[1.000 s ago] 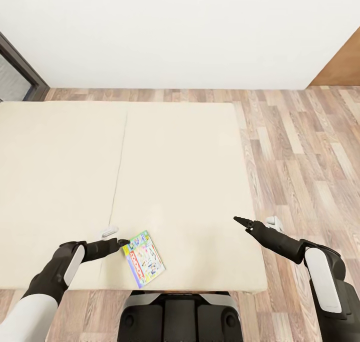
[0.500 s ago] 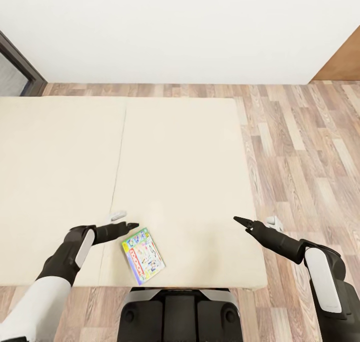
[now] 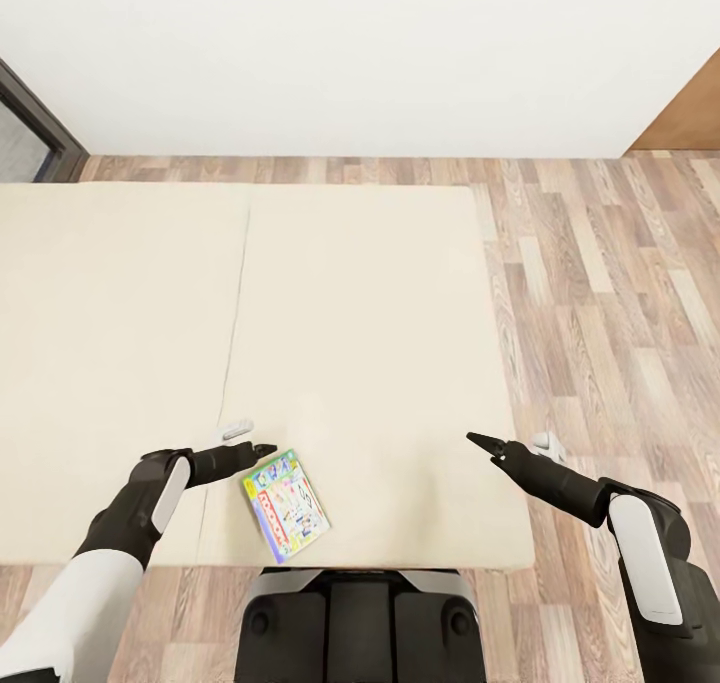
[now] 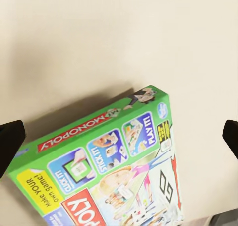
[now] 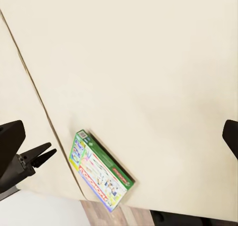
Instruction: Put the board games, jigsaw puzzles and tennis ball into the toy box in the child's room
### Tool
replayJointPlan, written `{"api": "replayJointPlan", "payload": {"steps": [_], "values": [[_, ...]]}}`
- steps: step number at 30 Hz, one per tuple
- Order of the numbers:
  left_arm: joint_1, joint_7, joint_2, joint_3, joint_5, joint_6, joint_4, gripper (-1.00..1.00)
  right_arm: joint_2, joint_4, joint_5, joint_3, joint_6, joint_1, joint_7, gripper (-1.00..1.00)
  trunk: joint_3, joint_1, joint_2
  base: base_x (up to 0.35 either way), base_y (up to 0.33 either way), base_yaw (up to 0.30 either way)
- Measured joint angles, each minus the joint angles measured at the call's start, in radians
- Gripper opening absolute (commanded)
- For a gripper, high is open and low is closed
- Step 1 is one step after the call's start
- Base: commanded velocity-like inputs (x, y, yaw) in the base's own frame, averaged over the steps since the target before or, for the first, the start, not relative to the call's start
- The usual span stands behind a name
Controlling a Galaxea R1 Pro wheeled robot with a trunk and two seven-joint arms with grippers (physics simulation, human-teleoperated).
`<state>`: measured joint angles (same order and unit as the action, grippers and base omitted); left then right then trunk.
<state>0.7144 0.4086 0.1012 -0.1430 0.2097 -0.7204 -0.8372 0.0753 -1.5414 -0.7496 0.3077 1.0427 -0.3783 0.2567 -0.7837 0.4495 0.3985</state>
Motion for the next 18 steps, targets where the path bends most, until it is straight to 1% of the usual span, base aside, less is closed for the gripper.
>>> {"api": "replayJointPlan", "payload": {"steps": [15,18], "values": [[0.0,-0.003,0.004,-0.005,0.005,-0.024,0.0,1.0,0.0,0.0,0.0,0.0,0.0,0.0,0.0,1.0,-0.025,0.0,0.0,0.0,0.0,0.0],[0.0,-0.004,0.003,-0.005,0.005,-0.037,0.0,1.0,0.0,0.0,0.001,-0.001,0.0,0.0,0.0,1.0,-0.03,0.0,0.0,0.0,0.0,0.0]]}}
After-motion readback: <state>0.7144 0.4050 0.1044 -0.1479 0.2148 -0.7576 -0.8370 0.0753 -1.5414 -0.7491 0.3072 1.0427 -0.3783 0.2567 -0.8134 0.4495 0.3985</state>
